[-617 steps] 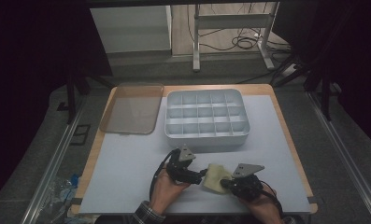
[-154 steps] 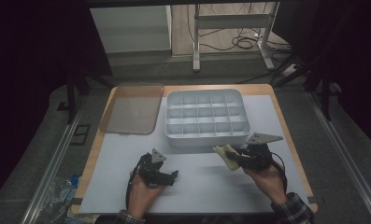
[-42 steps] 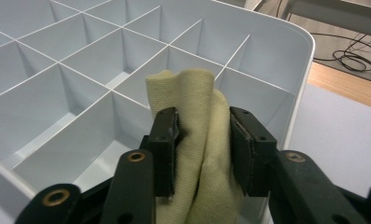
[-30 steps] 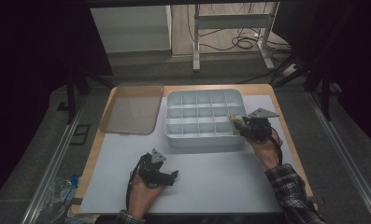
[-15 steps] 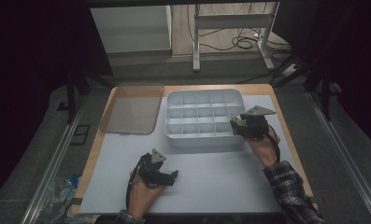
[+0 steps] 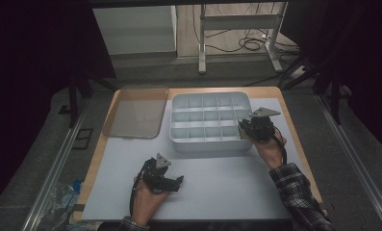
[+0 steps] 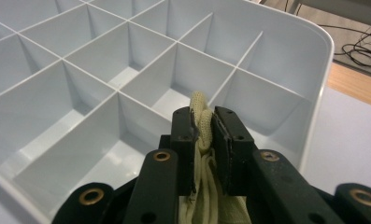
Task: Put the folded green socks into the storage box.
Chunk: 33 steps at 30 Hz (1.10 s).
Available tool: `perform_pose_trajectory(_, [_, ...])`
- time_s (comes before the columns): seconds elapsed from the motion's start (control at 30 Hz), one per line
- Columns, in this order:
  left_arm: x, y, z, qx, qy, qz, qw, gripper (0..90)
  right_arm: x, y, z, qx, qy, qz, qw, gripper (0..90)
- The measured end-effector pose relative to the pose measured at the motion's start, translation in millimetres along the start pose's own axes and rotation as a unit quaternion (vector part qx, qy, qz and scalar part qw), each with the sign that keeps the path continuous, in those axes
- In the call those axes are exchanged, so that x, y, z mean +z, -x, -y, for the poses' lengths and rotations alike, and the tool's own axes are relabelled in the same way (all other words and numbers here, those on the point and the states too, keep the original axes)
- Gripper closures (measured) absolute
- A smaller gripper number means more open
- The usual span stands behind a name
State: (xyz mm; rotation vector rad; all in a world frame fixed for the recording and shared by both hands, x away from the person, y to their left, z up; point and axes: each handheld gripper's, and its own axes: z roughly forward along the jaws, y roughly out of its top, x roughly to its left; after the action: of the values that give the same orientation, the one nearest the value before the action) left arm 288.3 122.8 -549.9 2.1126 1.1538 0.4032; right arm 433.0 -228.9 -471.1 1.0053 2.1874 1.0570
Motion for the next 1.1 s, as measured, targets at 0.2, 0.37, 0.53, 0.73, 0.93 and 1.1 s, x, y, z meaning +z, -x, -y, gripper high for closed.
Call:
perform_pose_trajectory(0.2, [0.0, 0.0, 0.0, 0.0, 0.0, 0.0, 1.0, 2.8, -9.3, 4.9, 8.5, 0.007, -0.002, 0.002, 1.0, 78.8])
perform_pose_trajectory(0.37, [0.0, 0.1, 0.0, 0.0, 0.0, 0.0, 1.0, 2.8, -13.6, 6.7, 13.6, 0.01, -0.001, 0.005, 0.9999, 78.9])
perform_pose_trajectory(0.53, [0.0, 0.0, 0.0, 0.0, 0.0, 0.0, 1.0, 2.8, -10.3, 7.7, 17.9, 0.011, -0.006, 0.006, 0.9999, 78.8])
perform_pose_trajectory(0.73, [0.0, 0.0, 0.0, 0.0, 0.0, 0.0, 1.0, 2.8, -11.8, 7.4, 16.2, 0.011, -0.004, 0.006, 0.9999, 77.3])
perform_pose_trajectory(0.93, [0.0, 0.0, 0.0, 0.0, 0.0, 0.0, 1.0, 2.8, -15.5, 7.6, 14.3, 0.014, 0.002, 0.001, 0.9999, 72.1])
perform_pose_trajectory(1.1, [0.0, 0.0, 0.0, 0.0, 0.0, 0.0, 1.0, 2.8, -18.3, 8.3, 12.6, 0.016, 0.005, -0.005, 0.9998, 69.4])
